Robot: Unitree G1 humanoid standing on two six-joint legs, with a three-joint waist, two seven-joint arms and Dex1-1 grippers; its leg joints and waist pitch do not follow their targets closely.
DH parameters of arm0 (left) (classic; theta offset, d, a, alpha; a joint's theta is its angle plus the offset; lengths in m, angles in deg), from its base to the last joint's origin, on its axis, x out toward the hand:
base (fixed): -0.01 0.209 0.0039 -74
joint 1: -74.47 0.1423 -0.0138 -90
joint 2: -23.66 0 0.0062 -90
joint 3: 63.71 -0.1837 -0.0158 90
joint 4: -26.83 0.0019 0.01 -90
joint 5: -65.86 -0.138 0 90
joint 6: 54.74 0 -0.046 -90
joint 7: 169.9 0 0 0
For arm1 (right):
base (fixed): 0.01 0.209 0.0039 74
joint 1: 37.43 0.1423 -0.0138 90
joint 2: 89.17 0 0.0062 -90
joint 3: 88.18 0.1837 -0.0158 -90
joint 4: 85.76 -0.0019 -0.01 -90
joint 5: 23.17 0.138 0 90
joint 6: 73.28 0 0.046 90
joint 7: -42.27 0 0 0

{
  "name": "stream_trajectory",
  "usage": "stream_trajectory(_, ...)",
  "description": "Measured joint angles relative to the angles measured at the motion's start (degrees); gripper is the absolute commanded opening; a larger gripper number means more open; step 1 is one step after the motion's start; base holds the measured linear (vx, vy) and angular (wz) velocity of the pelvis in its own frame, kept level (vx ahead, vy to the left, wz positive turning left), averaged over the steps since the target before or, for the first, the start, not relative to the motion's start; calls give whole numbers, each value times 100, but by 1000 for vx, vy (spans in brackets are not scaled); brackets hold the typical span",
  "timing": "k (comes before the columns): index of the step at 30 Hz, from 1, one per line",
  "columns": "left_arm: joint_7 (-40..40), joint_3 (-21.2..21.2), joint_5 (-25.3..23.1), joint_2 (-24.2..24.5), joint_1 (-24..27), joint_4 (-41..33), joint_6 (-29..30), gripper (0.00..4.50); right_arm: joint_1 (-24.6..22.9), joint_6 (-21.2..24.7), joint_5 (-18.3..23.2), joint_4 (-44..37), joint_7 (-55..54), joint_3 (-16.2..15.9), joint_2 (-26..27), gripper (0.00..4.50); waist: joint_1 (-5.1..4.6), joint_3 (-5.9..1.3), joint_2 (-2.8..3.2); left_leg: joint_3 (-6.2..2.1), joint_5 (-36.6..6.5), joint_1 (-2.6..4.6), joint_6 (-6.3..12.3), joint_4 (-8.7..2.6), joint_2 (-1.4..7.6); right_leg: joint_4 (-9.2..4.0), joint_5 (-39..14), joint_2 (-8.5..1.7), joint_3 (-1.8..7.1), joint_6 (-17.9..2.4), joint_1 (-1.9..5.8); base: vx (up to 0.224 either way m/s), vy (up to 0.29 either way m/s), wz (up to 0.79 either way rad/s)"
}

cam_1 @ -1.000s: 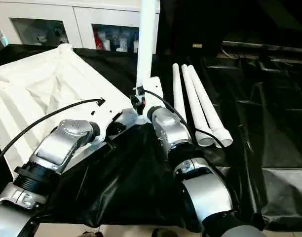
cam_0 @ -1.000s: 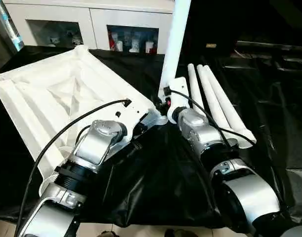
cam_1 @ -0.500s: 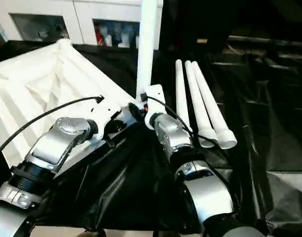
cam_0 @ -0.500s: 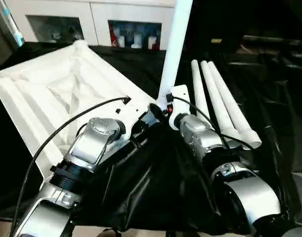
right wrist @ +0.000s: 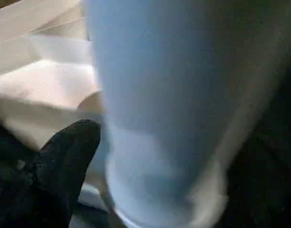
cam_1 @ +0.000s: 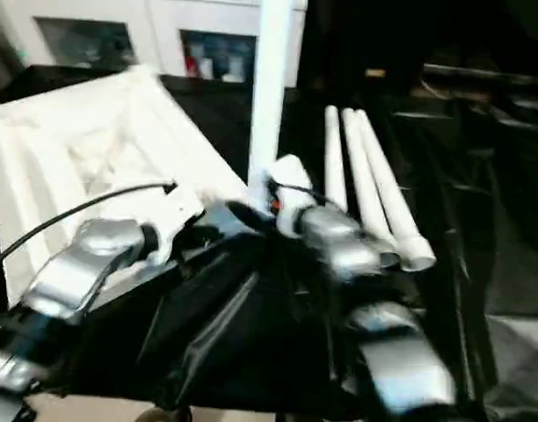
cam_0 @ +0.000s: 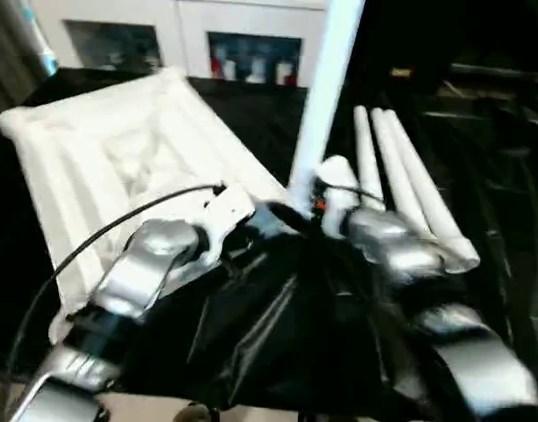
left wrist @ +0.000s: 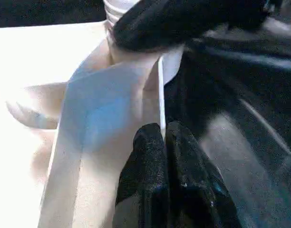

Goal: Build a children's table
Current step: Insert table leg to table base, then rotate leg to tighten

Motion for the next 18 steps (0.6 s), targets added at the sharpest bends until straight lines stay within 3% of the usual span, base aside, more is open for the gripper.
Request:
stream_trajectory(8, -618, -24, 152, 318, 304, -200, -312, 0, -554, 375, 281, -1049, 1405, -187, -767, 446, 48, 0, -1, 1, -4, 12, -11, 47, 10, 62, 0, -1, 2, 0, 2, 0, 0, 0)
stream_trajectory(18, -889, -115, 165, 408, 410, -294, -444, 0, -625, 331, 42, -1139, 1445, -434, -782, 446, 47, -2, -3, 0, -14, 6, -28, 113, 18, 97, 10, -3, 7, -12, 8, 0, 0, 0)
